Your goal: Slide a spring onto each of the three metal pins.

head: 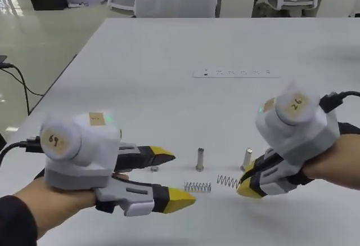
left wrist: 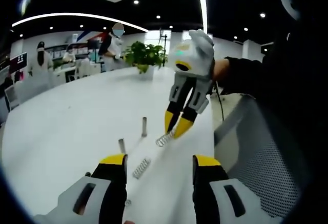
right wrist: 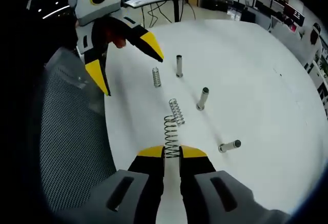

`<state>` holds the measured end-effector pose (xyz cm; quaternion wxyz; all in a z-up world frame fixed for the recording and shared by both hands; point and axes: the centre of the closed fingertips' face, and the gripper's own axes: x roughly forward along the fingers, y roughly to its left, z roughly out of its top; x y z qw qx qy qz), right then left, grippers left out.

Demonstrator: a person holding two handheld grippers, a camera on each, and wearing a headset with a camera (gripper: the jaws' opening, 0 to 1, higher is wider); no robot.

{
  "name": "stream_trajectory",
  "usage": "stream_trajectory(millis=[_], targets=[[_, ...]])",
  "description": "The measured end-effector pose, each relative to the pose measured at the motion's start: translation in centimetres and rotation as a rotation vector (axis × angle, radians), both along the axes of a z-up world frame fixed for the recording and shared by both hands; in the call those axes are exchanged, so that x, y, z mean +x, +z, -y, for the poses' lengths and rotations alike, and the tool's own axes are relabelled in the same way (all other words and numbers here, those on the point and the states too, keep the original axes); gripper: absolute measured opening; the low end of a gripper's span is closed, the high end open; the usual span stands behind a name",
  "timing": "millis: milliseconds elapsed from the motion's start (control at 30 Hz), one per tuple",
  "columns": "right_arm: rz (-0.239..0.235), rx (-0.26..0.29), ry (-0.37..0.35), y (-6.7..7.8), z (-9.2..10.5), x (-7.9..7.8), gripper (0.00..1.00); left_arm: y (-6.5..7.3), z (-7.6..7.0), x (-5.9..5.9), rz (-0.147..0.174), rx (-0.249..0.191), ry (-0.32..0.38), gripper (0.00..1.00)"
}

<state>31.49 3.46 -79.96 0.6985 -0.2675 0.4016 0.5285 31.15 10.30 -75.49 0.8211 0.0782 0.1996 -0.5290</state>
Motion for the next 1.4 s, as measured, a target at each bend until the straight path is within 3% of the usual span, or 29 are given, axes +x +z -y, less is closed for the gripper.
stream_trajectory(millis=[267, 733, 933, 1067, 1400], targets=[[0.021, 0.015, 0.095, 1.7, -1.6, -1.3, 0.08, -0.2, 1.3, -0.4, -0.015, -0.037, -0.025, 0.39], [0.026, 0.024, 0.253, 2.6, -3.0, -3.8, 0.08, -0.6, 2.7, -2.5, 0.016, -0.033, -0.140, 0.15], [0.029, 0.035, 0.297, 2.8, -3.3, -4.4, 0.08, -1.1, 3.1, -3.4, 0.014, -0.011, -0.189, 0.10], [0.028, 0.012, 0.333, 2.4, -3.1, -4.8, 0.08, -1.2, 3.3, -3.8, 0.016, -0.007, -0.212, 0.05], [0.034, -0.015, 0.379, 2.0, -3.0, -5.2, 0.08, -1.6, 3.6, -4.5, 0.000, 0.007, -0.240, 0.05]])
